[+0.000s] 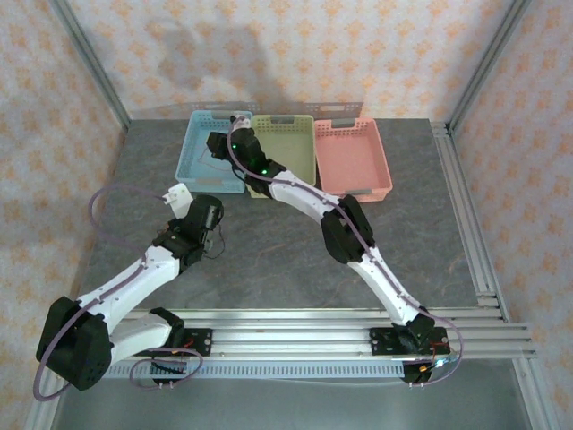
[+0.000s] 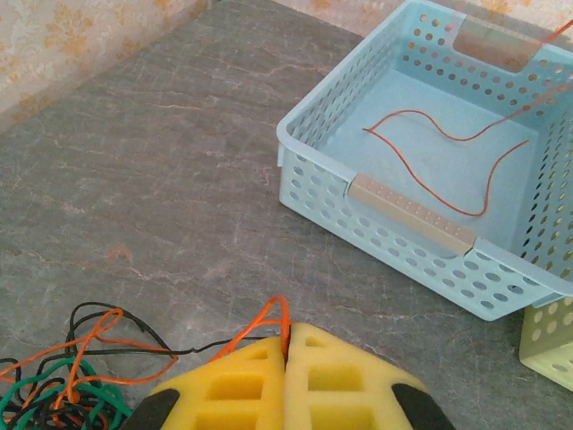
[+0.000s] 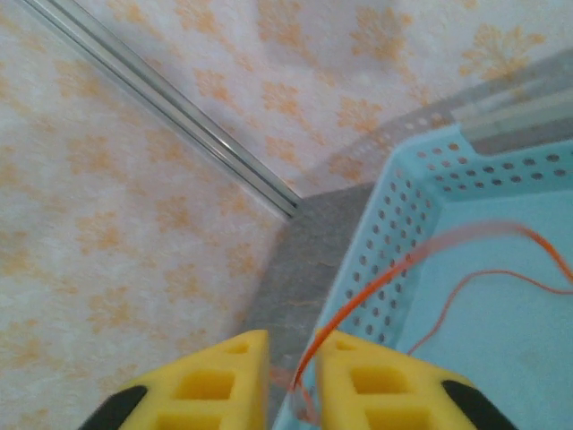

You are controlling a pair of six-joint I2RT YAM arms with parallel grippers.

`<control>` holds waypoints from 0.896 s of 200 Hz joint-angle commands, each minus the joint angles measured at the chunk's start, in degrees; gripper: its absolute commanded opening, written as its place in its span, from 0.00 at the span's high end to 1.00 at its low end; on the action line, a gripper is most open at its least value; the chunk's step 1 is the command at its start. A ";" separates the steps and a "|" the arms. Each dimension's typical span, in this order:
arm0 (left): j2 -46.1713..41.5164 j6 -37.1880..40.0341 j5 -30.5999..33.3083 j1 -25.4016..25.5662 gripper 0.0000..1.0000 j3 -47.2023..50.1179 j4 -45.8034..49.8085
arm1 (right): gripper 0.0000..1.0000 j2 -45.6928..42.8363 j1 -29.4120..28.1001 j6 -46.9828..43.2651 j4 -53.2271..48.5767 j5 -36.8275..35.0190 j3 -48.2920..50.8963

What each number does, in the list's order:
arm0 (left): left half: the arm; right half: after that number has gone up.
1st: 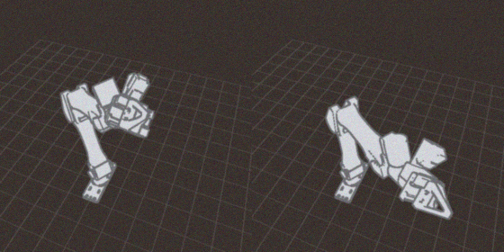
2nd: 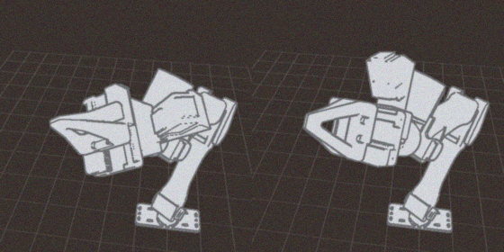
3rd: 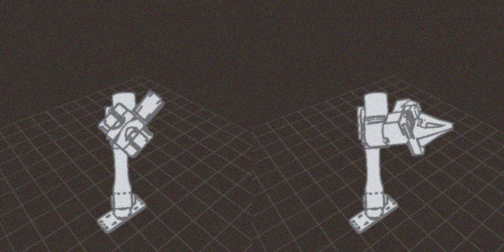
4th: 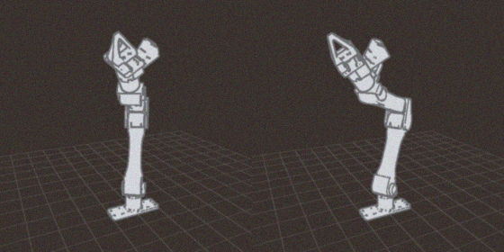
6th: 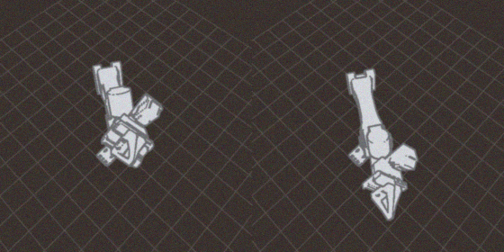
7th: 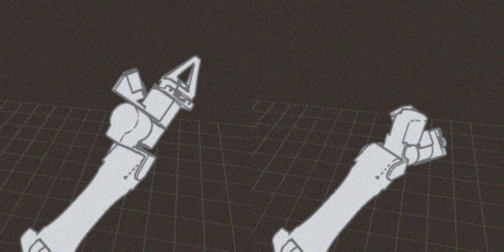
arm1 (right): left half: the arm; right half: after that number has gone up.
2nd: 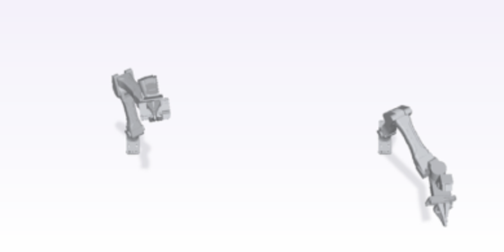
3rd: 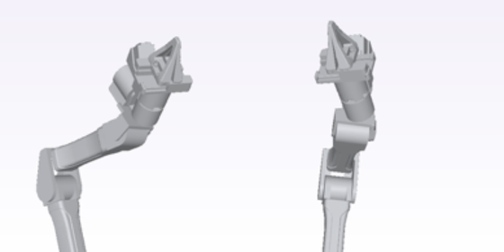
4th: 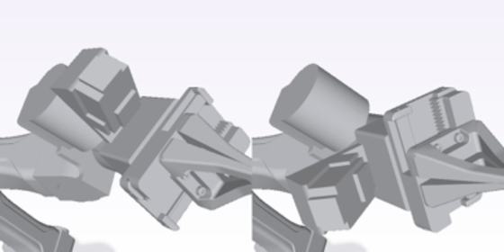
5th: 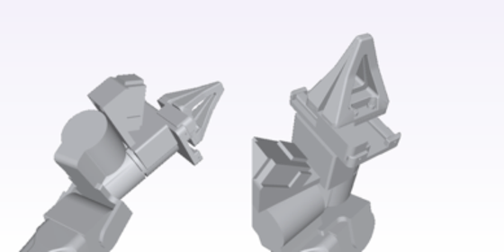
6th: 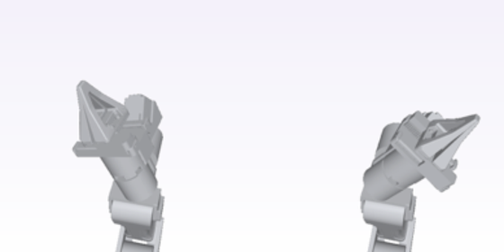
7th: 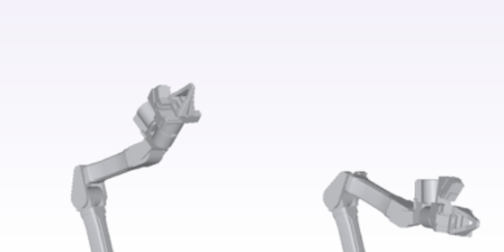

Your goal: Untangle the cables

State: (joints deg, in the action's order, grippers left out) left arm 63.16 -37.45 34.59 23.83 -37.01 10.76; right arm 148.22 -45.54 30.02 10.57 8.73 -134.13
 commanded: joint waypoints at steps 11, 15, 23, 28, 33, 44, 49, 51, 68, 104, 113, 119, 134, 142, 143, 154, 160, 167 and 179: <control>-0.14 1.76 -1.59 -0.80 1.00 -0.43 -2.32 | 0.61 1.90 0.67 -3.20 -5.75 -0.27 -2.86; -0.14 2.05 -2.05 -0.77 1.00 -0.43 -2.45 | 0.60 1.43 0.71 -3.74 -6.02 -0.18 -2.42; -0.23 2.56 -2.89 -0.74 1.00 -0.31 -2.93 | 0.58 -0.03 0.88 -5.06 -6.13 0.17 -0.75; -0.31 2.87 -3.51 -0.72 1.00 -0.26 -3.25 | 0.58 -1.33 0.96 -5.80 -5.67 0.45 0.83; -0.40 3.22 -4.15 -0.77 1.00 -0.04 -3.67 | 0.57 -2.88 1.06 -6.57 -4.73 0.77 3.11; -0.88 4.07 -5.76 -0.72 1.00 0.35 -4.84 | 0.55 -6.87 1.40 -7.78 -1.24 1.33 8.95; -1.20 4.42 -6.55 -0.73 1.00 0.60 -5.41 | 0.55 -8.92 1.62 -8.22 0.40 1.73 12.12; -1.33 4.61 -6.90 -0.72 1.00 0.73 -5.69 | 0.55 -9.62 1.75 -8.38 1.20 1.90 13.25; -2.44 5.82 -9.33 -0.72 1.00 1.91 -7.84 | 0.55 -16.96 2.84 -10.20 8.07 3.61 24.48; -3.51 9.24 -16.09 -0.76 1.00 3.52 -12.30 | 0.55 -31.55 5.38 -16.15 24.94 9.58 50.12; -3.57 9.94 -17.93 -0.72 1.00 3.85 -13.39 | 0.55 -34.40 5.99 -17.89 29.58 11.12 56.28; -3.68 10.35 -19.18 -0.72 1.00 3.97 -13.96 | 0.54 -36.19 6.40 -18.84 32.66 12.22 60.07; -3.33 11.77 -23.43 -0.64 1.00 4.33 -16.25 | 0.54 -38.83 7.50 -20.37 41.71 16.15 68.72; -2.81 12.54 -25.84 -0.57 1.00 4.24 -17.19 | 0.54 -38.99 8.03 -21.15 47.03 19.20 72.52; -2.75 12.56 -26.26 -0.56 1.00 4.24 -17.28 | 0.54 -38.94 8.11 -21.24 47.63 19.56 72.91; -1.92 13.18 -29.82 -0.49 1.00 3.69 -18.09 | 0.54 -38.14 8.51 -22.56 53.43 22.64 76.86; -1.45 13.36 -31.43 -0.36 1.00 3.41 -18.45 | 0.54 -37.21 8.58 -23.21 56.30 23.95 78.54; -1.13 13.58 -33.44 -0.07 1.00 3.23 -18.90 | 0.54 -35.90 8.58 -24.19 59.99 25.79 80.46; -0.50 14.23 -36.63 0.36 1.00 2.67 -19.43 | 0.53 -33.35 8.67 -25.04 67.11 29.21 82.85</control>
State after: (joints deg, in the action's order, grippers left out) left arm 61.41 -26.17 7.29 23.53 -33.26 -4.69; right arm 110.24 -36.82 9.50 58.33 27.75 -56.27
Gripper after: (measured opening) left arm 0.044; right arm 0.464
